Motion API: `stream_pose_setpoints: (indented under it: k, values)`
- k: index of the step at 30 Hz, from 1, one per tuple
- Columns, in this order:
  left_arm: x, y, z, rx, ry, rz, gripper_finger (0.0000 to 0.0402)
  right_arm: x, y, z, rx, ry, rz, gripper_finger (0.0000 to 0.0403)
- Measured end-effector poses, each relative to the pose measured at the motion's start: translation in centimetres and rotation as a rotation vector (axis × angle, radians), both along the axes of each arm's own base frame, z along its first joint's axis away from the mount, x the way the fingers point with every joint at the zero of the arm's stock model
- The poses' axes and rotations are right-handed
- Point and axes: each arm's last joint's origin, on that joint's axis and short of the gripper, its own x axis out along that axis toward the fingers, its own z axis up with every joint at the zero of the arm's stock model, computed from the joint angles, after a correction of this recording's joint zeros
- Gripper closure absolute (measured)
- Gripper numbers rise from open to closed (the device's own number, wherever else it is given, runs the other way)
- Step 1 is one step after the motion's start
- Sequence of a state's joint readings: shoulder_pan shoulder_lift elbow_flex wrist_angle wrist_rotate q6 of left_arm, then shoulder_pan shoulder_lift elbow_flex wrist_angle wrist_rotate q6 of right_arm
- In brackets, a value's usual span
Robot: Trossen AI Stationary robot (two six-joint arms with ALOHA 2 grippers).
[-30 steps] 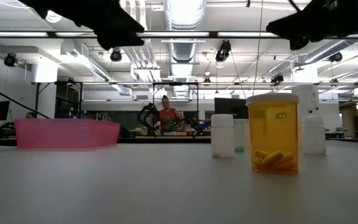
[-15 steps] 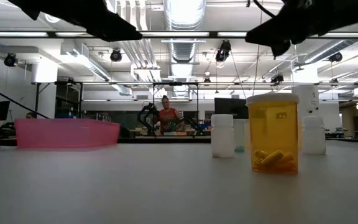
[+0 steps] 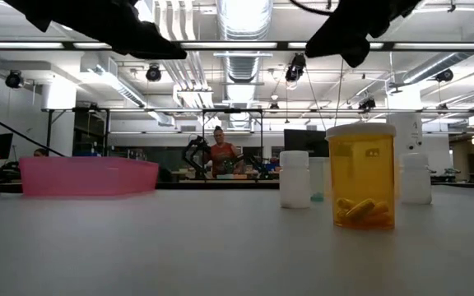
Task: Pick and place medicine bottles into bin by pill shape (circle, oval)
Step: Put the right blue tablet bottle into the orange bin
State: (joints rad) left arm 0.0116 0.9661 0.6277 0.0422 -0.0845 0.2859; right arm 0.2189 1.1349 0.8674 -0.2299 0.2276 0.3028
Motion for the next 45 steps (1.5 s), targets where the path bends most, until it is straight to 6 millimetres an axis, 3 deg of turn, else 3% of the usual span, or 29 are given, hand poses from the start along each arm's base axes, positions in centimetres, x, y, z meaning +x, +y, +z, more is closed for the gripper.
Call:
stream_pose_setpoints:
  k: [10,19,33,45]
  values:
    - [0.1,0.0,-0.2,-0.033,0.011,0.010,0.0125,1.3,0.3,1.0,0.163,0.448,-0.293,0.0339]
    - [0.0,0.0,1.8,0.090,-0.051,-0.025,0.0125,4.6,0.2,1.2,0.257,0.569,-0.473,0.0332]
    - [-1.3,0.0,2.2,0.146,-0.084,-0.036,0.0125,7.2,-3.0,-2.2,0.291,0.676,-0.645,0.0217]
    - [-1.2,0.0,2.1,0.166,-0.081,-0.040,0.0125,8.6,-4.0,-5.3,0.268,0.751,-0.692,0.0202]
